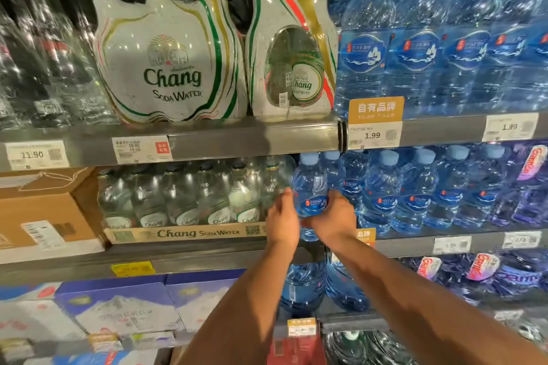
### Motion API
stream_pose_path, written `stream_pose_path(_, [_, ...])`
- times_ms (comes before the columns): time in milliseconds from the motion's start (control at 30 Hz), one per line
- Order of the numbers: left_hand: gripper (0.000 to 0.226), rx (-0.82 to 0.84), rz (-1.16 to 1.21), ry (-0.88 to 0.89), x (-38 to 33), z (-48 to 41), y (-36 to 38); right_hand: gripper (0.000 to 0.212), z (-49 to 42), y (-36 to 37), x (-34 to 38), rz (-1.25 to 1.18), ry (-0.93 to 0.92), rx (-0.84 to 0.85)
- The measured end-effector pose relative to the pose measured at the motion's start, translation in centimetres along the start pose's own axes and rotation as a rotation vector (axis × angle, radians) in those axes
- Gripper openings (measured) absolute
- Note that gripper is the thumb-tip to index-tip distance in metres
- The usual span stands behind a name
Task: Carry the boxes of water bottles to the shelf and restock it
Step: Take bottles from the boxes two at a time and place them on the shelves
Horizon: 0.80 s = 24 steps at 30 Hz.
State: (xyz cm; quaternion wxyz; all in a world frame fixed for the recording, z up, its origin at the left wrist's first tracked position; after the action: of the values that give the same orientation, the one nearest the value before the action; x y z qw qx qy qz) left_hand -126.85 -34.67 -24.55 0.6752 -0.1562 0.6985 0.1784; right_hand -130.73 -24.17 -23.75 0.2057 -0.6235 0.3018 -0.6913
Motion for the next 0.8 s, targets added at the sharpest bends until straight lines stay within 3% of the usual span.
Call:
stream_pose_path(100, [0.031,-0.040,-0.008,0.027,-0.2,0.3,0.0,0.067,-0.1,0.5,-0.5,-0.072,0.029,-0.005])
stream_pose_path(433, [0.053,-0.195,-0.080,0.066,0.7,0.5,-0.2,0.068,0.2,0.8,-0.7,-0.020,-0.002,-0.013])
stream_pose_path(800, [0.039,-0.056,-0.001,-0.025,0.9,0.6,-0.1,0.073,0.3,0.6,-0.6,0.019,0.014,0.080])
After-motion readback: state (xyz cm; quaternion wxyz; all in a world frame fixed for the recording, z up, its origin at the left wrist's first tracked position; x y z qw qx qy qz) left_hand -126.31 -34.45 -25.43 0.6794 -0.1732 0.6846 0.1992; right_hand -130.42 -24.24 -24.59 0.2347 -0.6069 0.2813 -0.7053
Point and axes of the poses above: each hand's wrist, its own z-axis away from the middle knuckle, its own y-axis out of the palm, x = y × z, the point moved 4 cm from there along -z, towards the middle knuckle, and after that the axes turned 9 degrees about y, right-handed, at the moved point
